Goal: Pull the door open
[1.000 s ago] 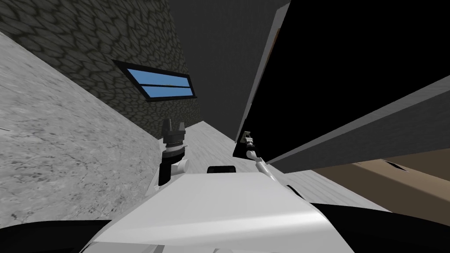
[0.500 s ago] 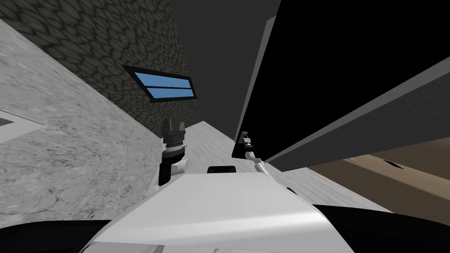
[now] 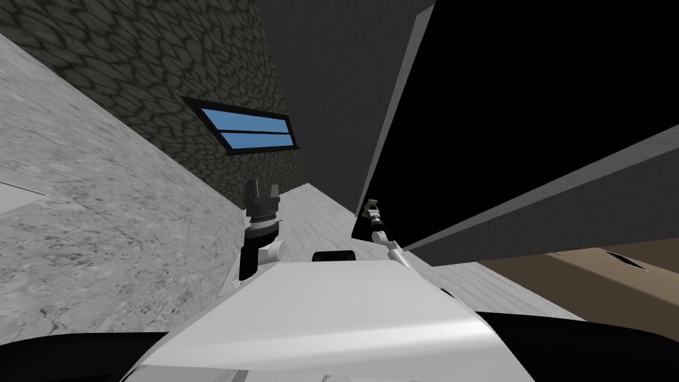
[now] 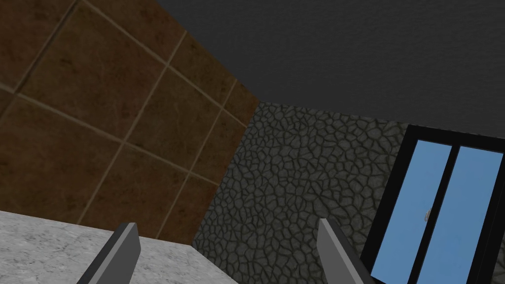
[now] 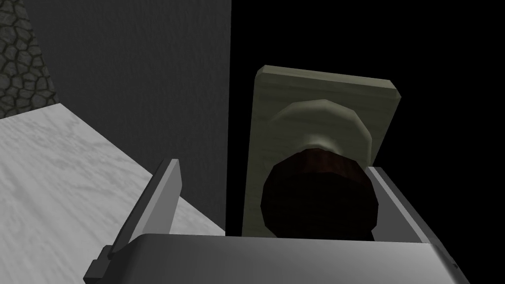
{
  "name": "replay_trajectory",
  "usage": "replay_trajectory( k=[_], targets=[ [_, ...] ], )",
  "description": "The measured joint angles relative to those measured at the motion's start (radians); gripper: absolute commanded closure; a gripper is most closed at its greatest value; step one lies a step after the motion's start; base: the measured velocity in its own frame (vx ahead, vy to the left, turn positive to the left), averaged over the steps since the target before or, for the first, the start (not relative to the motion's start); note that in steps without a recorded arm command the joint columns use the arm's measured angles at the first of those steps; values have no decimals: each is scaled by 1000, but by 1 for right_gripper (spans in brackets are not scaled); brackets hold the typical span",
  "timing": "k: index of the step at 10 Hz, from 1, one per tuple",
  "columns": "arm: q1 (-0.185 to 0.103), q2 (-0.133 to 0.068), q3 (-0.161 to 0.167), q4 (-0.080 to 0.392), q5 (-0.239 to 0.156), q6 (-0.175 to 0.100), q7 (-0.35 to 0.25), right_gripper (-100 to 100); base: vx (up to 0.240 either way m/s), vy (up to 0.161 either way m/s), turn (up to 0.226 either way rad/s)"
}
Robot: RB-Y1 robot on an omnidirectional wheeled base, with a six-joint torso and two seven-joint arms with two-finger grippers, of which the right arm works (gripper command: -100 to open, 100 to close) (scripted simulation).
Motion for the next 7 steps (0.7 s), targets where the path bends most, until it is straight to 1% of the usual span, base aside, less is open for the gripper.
replay_trajectory(
  k=[1, 2, 3, 5, 6, 7],
  targets=[
    [9, 0, 7, -5, 5, -9, 0, 100, 6, -8, 5],
    [12, 6, 9, -8, 8, -11, 6, 100, -3, -8, 34],
    [22, -5, 13, -21, 7, -7, 2, 100, -8, -17, 20],
    [34, -6, 19, -34, 9, -6, 1, 100, -10, -9, 21],
    [32, -8, 23, -31, 10, -8, 0, 100, -12, -13, 40],
    [44, -11, 22, -48, 9, -3, 0, 100, -9, -8, -5]
  ],
)
